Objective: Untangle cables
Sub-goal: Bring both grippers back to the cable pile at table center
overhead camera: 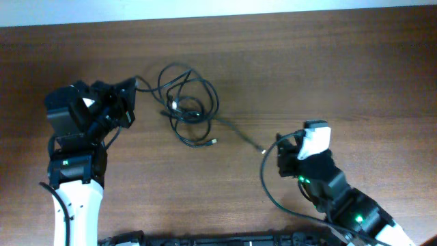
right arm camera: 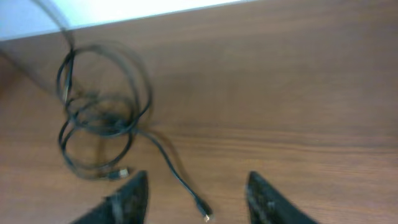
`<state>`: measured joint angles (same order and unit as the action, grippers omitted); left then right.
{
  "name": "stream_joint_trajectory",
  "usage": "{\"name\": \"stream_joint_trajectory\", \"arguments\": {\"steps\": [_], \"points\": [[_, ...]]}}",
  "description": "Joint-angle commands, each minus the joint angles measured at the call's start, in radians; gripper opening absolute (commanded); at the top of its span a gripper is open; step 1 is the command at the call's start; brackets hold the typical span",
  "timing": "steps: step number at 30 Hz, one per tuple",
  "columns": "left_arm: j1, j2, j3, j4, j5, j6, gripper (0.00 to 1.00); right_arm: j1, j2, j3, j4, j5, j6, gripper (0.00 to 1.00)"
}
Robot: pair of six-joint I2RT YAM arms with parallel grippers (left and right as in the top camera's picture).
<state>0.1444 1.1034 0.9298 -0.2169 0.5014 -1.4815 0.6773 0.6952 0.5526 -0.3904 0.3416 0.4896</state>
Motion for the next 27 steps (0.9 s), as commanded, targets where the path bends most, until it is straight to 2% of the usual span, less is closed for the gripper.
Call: {"name": "stream_joint_trajectory", "arguments": {"steps": [1, 4, 7, 8, 12, 15, 20, 24, 27], "points": [[-0.007, -0.010, 0.021, 0.114, 0.173, 0.085, 0.00, -0.004, 0.095, 0.002, 0.098, -0.221, -0.004, 0.59], [-0.049, -0.010, 0.021, 0.211, 0.215, 0.084, 0.00, -0.004, 0.192, 0.002, 0.226, -0.340, -0.010, 0.70], [-0.111, -0.010, 0.021, 0.286, 0.217, 0.087, 0.00, -0.004, 0.306, 0.002, 0.353, -0.394, -0.010, 0.86], [-0.130, -0.010, 0.021, 0.312, 0.225, 0.134, 0.00, -0.006, 0.341, 0.002, 0.393, -0.391, -0.010, 0.89], [-0.153, -0.010, 0.021, 0.441, 0.366, 0.600, 0.00, -0.024, 0.359, 0.002, 0.477, -0.395, -0.009, 0.90], [-0.150, -0.010, 0.021, 0.444, 0.481, 0.842, 0.00, -0.042, 0.321, 0.002, 0.466, -0.396, -0.009, 0.90], [-0.132, -0.010, 0.021, 0.483, 0.460, 0.922, 0.00, -0.087, 0.201, 0.002, 0.393, -0.410, -0.009, 0.90], [-0.073, -0.010, 0.021, 0.486, 0.444, 0.988, 0.00, -0.129, 0.074, 0.002, 0.270, -0.410, -0.009, 0.90], [-0.063, -0.008, 0.021, 0.438, 0.433, 1.120, 0.00, -0.164, -0.003, 0.002, 0.217, -0.410, -0.009, 0.90]]}}
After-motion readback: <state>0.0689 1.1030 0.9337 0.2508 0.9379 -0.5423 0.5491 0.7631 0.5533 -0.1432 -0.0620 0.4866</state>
